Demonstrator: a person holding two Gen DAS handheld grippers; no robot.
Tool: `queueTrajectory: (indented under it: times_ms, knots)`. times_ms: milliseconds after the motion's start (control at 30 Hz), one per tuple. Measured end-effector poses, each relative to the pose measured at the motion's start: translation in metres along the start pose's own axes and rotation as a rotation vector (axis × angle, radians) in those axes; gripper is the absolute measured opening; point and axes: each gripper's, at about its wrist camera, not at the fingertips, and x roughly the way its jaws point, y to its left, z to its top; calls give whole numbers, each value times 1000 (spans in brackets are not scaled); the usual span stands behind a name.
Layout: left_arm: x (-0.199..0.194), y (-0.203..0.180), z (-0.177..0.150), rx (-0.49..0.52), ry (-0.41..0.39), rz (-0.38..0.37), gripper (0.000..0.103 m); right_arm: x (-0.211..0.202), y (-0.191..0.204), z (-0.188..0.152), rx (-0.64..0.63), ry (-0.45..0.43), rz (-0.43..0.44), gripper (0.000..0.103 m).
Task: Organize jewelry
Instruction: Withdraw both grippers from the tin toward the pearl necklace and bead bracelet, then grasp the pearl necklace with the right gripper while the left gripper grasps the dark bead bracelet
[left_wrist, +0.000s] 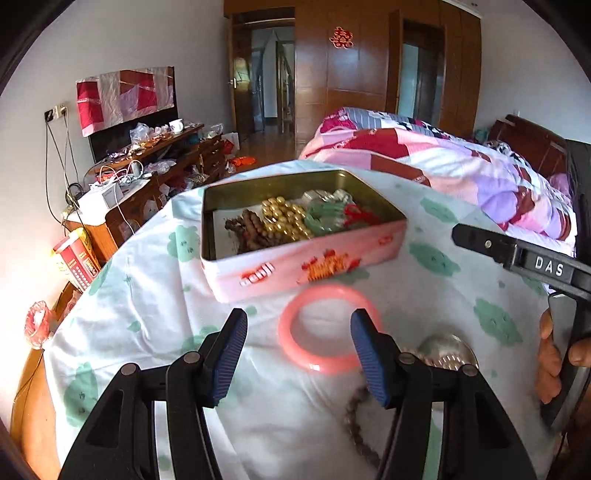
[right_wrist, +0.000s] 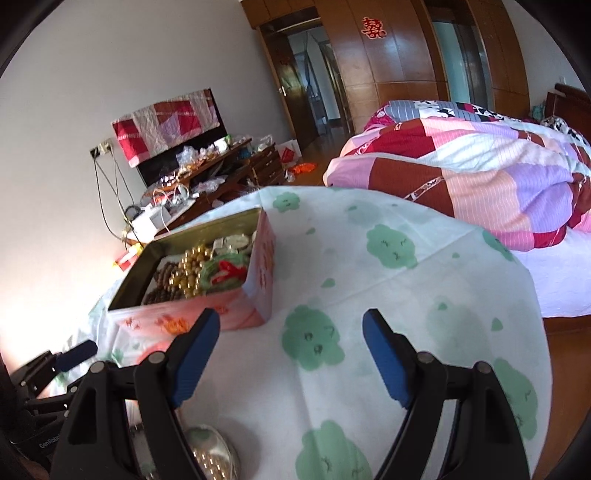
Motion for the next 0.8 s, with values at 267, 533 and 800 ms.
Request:
queueTrajectory:
  times_ms: [267,533,800]
  knots:
    - [-15,5,-24,-47,45,-18,59,-8,24,-24,-153,101,130,57]
    - [-24,8,-43,-85,80,-48,59,-10,54,-51,-300,219,278,45]
    - [-33,0,-47,-78,82,-82,59,11,73,-65,-367,355,299,45]
